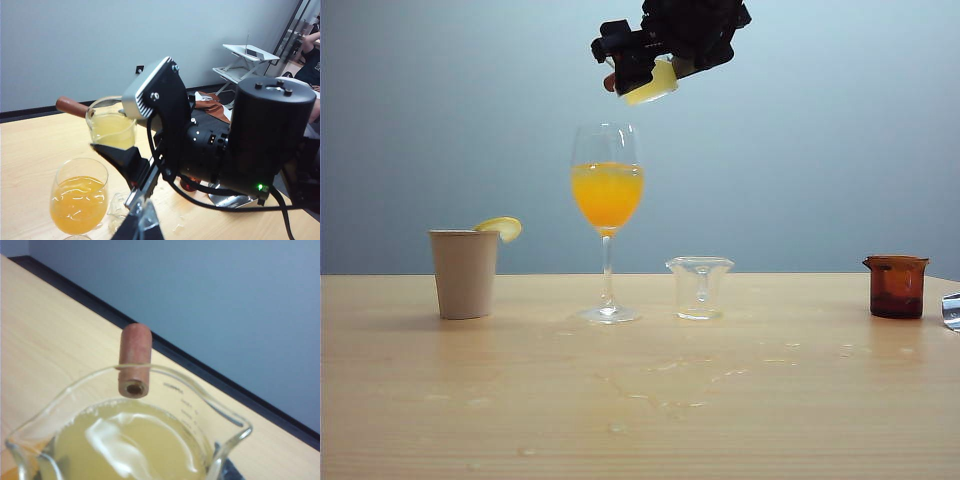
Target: Pick up the third measuring cup from the left, pour the pineapple juice inside into the goblet, and finally put the measuring cup back in its original place.
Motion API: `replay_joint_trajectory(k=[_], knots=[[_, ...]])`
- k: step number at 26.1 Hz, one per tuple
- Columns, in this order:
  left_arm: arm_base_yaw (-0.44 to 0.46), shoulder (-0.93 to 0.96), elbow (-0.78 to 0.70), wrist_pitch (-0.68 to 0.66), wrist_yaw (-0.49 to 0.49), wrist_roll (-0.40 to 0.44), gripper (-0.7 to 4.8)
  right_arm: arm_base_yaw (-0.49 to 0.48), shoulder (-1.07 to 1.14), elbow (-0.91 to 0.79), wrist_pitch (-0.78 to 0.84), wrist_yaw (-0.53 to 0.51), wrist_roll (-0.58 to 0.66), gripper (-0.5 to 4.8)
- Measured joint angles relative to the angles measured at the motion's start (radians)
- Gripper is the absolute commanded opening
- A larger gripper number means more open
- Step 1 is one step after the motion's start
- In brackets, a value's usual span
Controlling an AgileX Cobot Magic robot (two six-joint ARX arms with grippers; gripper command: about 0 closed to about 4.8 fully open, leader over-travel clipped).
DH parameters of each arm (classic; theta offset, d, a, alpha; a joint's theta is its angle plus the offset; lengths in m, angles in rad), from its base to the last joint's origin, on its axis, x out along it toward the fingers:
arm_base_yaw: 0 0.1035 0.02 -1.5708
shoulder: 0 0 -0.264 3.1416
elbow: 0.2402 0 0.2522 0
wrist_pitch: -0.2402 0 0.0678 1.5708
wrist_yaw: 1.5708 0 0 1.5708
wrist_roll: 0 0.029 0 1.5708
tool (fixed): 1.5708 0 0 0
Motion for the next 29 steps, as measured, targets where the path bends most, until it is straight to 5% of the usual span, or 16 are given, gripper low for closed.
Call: replay_joint_trajectory(k=[29], knots=[[0.000, 0.000, 0.000, 0.000, 0.000, 0.000, -0.05, 0.000, 0.033, 0.003, 0.000, 0.022, -0.209, 2.69]])
